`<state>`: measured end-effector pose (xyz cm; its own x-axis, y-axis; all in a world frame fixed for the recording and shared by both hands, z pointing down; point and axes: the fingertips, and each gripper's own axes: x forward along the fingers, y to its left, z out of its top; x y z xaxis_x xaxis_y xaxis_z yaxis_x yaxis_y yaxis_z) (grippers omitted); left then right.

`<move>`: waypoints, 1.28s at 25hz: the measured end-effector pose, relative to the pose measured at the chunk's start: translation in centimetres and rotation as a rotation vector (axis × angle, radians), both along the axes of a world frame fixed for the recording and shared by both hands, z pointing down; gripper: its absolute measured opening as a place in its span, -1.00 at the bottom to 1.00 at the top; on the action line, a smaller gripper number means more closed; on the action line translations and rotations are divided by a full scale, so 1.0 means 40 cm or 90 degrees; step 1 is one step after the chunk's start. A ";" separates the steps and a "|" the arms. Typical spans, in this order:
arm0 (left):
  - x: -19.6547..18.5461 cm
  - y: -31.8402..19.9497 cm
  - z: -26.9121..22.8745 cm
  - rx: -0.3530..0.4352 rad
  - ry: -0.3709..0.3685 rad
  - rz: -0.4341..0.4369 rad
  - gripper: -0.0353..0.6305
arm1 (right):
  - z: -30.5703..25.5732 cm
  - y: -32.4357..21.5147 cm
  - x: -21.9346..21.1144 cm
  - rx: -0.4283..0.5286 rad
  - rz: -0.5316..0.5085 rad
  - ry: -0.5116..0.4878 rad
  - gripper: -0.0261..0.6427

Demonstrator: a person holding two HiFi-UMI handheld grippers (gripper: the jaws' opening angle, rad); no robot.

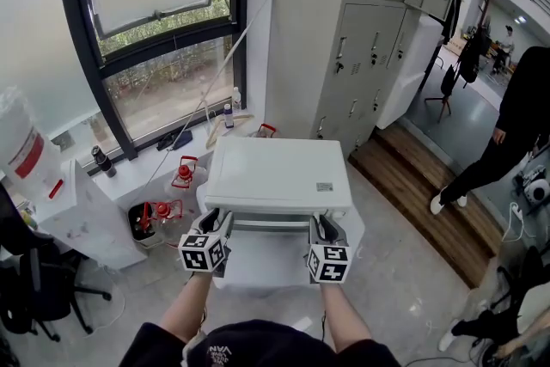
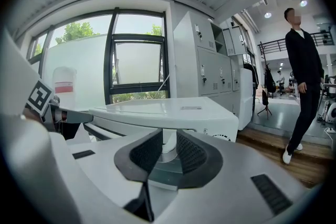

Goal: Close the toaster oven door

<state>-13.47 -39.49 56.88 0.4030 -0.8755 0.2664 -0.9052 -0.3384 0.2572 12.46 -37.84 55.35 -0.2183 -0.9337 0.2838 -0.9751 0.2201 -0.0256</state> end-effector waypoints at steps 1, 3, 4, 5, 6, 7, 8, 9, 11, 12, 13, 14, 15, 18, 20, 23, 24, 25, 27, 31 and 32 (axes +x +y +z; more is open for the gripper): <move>0.001 0.000 -0.001 0.004 -0.012 0.003 -0.40 | 0.000 0.001 0.000 0.001 0.002 0.000 -0.67; 0.003 0.001 -0.003 0.006 -0.025 0.007 -0.40 | 0.000 0.002 0.002 0.003 0.008 -0.001 -0.66; 0.003 0.001 -0.003 0.005 -0.025 0.007 -0.40 | 0.000 0.002 0.004 0.004 0.011 -0.001 -0.64; 0.003 0.001 -0.004 0.005 -0.026 0.008 -0.39 | 0.000 0.004 0.006 0.005 0.014 -0.001 -0.62; 0.003 0.003 -0.004 0.005 -0.027 0.009 -0.39 | 0.000 0.007 0.009 0.006 0.016 -0.001 -0.60; 0.003 0.006 -0.005 0.007 -0.030 0.009 -0.39 | 0.000 0.011 0.011 0.007 0.018 0.000 -0.58; 0.002 0.011 -0.005 0.009 -0.033 0.010 -0.39 | 0.000 0.017 0.013 0.009 0.020 0.000 -0.58; 0.000 0.017 -0.006 0.012 -0.035 0.011 -0.39 | 0.001 0.024 0.014 0.010 0.021 0.000 -0.58; -0.003 0.031 -0.008 0.019 -0.036 0.011 -0.39 | 0.002 0.038 0.015 0.011 0.023 -0.004 -0.58; -0.003 0.038 -0.009 0.021 -0.037 0.012 -0.39 | 0.003 0.045 0.015 0.011 0.023 -0.006 -0.58; -0.002 0.046 -0.010 0.022 -0.038 0.015 -0.39 | 0.005 0.052 0.015 0.010 0.021 -0.007 -0.58; -0.001 0.054 -0.010 0.021 -0.041 0.018 -0.39 | 0.007 0.059 0.015 0.007 0.019 -0.009 -0.58; 0.002 0.063 -0.010 0.020 -0.045 0.023 -0.39 | 0.008 0.067 0.013 0.005 0.016 -0.010 -0.58; 0.009 0.095 -0.011 0.019 -0.052 0.036 -0.39 | 0.008 0.096 0.005 0.006 0.008 -0.010 -0.66; 0.015 0.116 -0.012 0.022 -0.056 0.042 -0.39 | 0.008 0.114 0.000 0.009 0.005 -0.010 -0.71; 0.017 0.148 -0.014 0.026 -0.066 0.047 -0.39 | 0.003 0.143 -0.008 0.014 0.001 -0.018 -0.80; 0.017 0.159 -0.014 0.026 -0.069 0.048 -0.39 | -0.001 0.153 -0.009 0.018 -0.001 -0.020 -0.84; 0.017 0.170 -0.015 0.026 -0.071 0.049 -0.39 | -0.007 0.164 -0.011 0.022 -0.002 -0.021 -0.89; 0.016 0.192 -0.019 0.028 -0.070 0.051 -0.39 | -0.016 0.186 -0.017 0.028 -0.006 -0.020 -0.91; 0.015 0.239 -0.029 0.039 -0.067 0.055 -0.43 | -0.032 0.234 -0.028 0.036 -0.018 -0.033 -0.91; 0.013 0.251 -0.031 0.043 -0.068 0.056 -0.47 | -0.037 0.248 -0.031 0.038 -0.022 -0.037 -0.91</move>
<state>-12.97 -29.44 55.62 0.4511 -0.8559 0.2529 -0.8924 -0.4303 0.1356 11.21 -27.92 53.88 -0.2649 -0.9404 0.2133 -0.9642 0.2562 -0.0679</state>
